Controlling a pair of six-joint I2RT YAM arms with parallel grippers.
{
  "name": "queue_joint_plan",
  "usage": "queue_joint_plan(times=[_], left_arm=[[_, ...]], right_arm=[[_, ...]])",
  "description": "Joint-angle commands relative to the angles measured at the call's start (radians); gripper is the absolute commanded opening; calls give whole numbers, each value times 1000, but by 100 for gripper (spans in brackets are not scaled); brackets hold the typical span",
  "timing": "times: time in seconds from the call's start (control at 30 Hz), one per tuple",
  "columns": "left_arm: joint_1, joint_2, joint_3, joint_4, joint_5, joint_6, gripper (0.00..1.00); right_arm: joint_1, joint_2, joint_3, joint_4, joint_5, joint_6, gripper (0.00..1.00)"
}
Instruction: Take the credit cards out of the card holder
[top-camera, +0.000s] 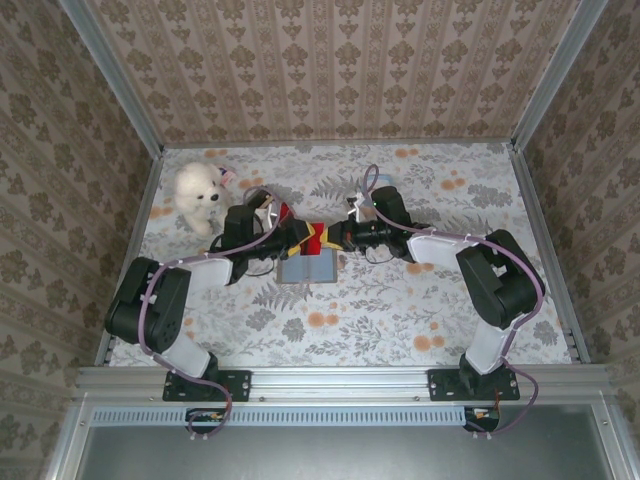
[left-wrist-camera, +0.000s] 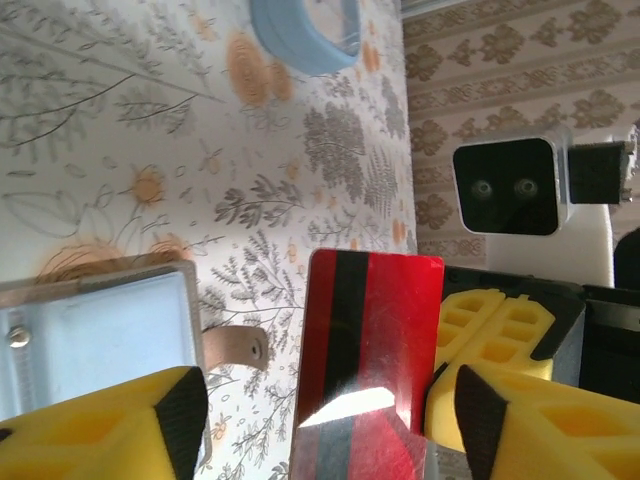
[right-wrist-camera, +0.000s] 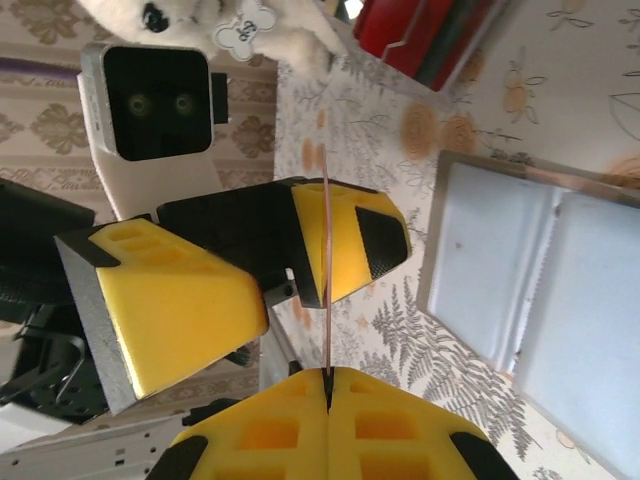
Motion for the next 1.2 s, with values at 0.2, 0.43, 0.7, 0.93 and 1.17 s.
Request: queue_joint_plan(times=[0.2,0.43,0.7,0.93,1.17], left_arm=[[1,-24,7,71,64,-21,39],[3,-32,10,53,47,-10,10],[-3,-125,71,-208,-23,149,5],[-32,-218,242,-697,-250,463,5],[-95,-212,438,-1047,-568,773,2]], right_arm=[[-10,24,-8,89,-49,57,0],[-18,24,-16,79,-41,43,7],[-73,-113,24,-261,34,-189,47],[-150,-245,-29,-379,143,-296,79],[-191,-326,-111,-367,223,-345,93]])
